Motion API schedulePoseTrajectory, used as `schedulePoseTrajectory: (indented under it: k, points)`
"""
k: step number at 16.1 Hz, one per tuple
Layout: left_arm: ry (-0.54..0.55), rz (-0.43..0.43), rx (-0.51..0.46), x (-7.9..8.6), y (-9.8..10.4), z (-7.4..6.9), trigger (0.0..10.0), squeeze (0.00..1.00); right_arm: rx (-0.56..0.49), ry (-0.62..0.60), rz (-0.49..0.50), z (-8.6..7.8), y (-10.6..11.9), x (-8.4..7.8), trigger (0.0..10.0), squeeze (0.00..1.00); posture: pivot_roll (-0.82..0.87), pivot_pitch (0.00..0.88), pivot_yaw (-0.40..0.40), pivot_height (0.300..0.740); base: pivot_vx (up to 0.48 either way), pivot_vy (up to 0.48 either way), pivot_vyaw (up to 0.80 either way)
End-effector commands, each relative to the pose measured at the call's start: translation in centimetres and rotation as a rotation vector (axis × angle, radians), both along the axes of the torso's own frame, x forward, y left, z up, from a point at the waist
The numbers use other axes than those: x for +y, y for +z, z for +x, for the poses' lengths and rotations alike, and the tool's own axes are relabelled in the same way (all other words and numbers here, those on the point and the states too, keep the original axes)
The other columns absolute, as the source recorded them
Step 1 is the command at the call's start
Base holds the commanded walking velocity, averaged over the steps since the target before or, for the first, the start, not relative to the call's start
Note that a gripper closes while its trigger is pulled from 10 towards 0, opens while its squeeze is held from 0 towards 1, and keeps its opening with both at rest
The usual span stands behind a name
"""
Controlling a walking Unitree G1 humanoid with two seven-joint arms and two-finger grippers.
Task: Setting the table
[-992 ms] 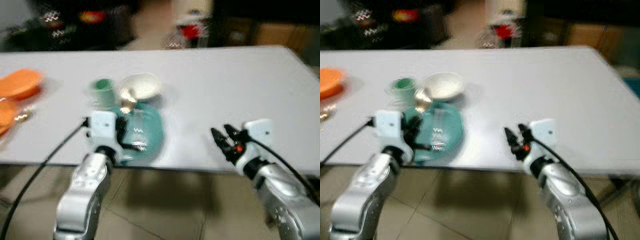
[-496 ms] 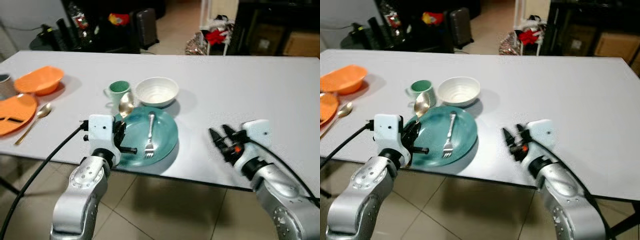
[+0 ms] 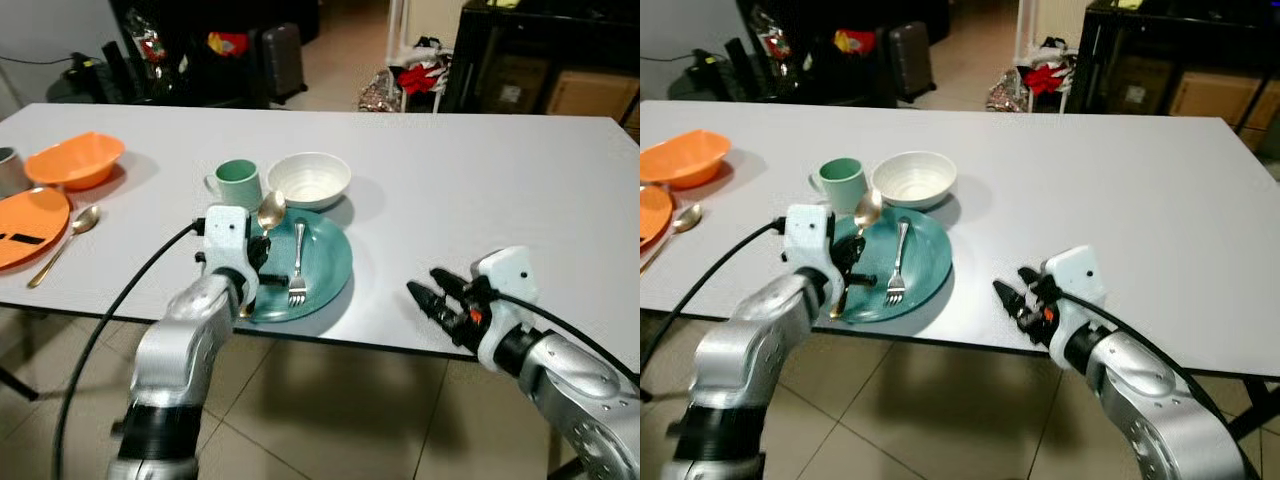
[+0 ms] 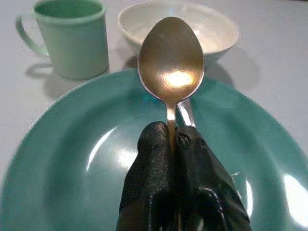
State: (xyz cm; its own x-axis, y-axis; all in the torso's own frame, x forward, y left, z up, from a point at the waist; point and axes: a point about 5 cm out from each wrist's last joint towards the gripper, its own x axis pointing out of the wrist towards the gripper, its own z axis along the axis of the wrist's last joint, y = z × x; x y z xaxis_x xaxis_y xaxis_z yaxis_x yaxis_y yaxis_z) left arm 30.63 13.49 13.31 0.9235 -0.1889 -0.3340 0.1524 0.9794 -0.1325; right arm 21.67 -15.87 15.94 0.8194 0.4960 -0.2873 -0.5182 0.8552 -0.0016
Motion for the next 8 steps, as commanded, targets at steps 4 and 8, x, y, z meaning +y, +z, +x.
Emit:
schedulePoseTrajectory:
  k: [4, 8]
  points:
    - [0.131, -0.019, 0.060, 0.4, -0.8, 1.1, 10.0, 0.00, 0.019, 0.114, -0.012, -1.1, 0.4, 0.9, 10.0, 0.00, -0.17, 0.000, 0.098, 0.740, 0.000, 0.000, 0.00]
    - [0.114, -0.023, 0.112, -0.3, -2.0, 1.0, 10.0, 0.00, 0.047, 0.171, -0.011, -1.8, 0.4, 1.4, 10.0, 0.00, -0.18, 0.000, 0.107, 0.740, 0.000, 0.000, 0.00]
